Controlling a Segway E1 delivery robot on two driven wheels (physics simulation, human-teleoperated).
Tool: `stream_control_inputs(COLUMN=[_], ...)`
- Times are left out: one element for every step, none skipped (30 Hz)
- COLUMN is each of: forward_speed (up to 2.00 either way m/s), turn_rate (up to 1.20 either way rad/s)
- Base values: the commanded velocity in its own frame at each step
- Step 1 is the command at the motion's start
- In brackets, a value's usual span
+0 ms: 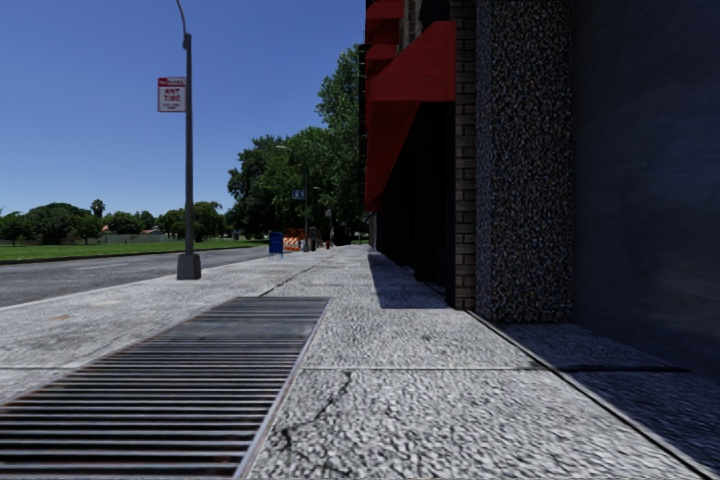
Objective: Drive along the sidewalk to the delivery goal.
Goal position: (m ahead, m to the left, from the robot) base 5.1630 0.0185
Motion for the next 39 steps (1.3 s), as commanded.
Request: stream_control_inputs(forward_speed=[2.0, 2.0, 2.0, 2.0, 2.0, 2.0, 2.0, 2.0, 2.0, 2.0, 2.0, 2.0, 2.0, 2.0, 2.0, 2.0, 2.0, 2.0, 2.0, 2.0, 2.0, 2.0, 2.0, 2.0, 2.0, 2.0, 2.0, 2.0, 2.0, 2.0, 2.0, 2.0, 2.0, 2.0, 2.0, 2.0, 2.0, 2.0, 2.0], turn_rate=[0.0, 0.0, 0.0, 0.0, 0.0, 0.0, 0.0, 0.0, 0.0, 0.0, 0.0, 0.0, 0.0, 0.0, 0.0, 0.0, 0.0, 0.0, 0.0, 0.0, 0.0, 0.0, 0.0, 0.0, 0.0, 0.0, 0.0, 0.0, 0.0, 0.0, 0.0, 0.0, 0.0, 0.0, 0.0, -0.02, -0.12, -0.16, -0.17])
